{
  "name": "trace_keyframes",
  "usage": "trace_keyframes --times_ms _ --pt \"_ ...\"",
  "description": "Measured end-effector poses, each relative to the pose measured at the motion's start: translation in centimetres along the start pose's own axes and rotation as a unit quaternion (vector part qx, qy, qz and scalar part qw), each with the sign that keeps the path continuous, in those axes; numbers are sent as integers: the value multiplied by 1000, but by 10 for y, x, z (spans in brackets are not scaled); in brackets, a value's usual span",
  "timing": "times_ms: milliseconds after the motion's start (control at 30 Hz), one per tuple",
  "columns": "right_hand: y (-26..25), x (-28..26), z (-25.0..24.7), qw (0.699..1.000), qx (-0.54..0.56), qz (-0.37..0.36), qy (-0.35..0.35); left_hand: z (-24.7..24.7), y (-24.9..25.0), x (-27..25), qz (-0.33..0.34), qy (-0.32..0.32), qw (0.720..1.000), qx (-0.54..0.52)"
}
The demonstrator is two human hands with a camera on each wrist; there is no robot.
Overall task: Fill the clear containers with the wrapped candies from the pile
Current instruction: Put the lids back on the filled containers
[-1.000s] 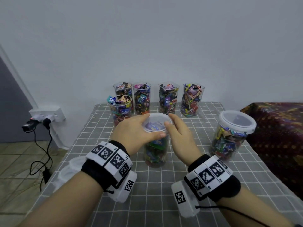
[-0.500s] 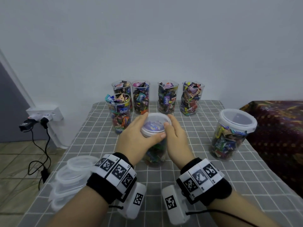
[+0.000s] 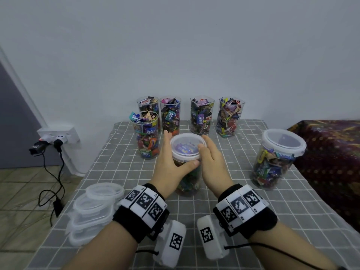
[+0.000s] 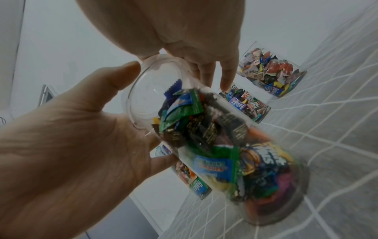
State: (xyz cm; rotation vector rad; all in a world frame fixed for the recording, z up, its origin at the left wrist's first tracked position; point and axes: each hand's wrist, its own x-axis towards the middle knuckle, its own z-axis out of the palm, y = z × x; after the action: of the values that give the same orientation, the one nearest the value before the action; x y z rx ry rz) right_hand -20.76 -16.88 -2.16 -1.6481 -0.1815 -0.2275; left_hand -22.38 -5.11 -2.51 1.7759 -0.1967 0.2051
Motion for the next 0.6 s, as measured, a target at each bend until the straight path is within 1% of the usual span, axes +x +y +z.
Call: trace_keyframes --times_ms 133,233,300,433,500,600 --pt "-4 2 -5 1000 -25 -9 -12 -4 -6 4 -8 1 999 -52" --pt "-12 13 -13 996 -90 1 -16 -6 -9 4 -2 -19 995 -94" --pt "-19 22 -16 991 -128 11 -43 -7 -13 4 6 -29 995 -99" --pt "-32 38 -12 977 -170 24 -127 -7 -14 4 3 -39 991 -126" --pt "-34 43 -11 974 -175 31 -140 -7 -14 4 7 -42 991 -125" --pt "-34 46 -10 975 -168 38 -139 -8 -16 3 3 -50 992 -120"
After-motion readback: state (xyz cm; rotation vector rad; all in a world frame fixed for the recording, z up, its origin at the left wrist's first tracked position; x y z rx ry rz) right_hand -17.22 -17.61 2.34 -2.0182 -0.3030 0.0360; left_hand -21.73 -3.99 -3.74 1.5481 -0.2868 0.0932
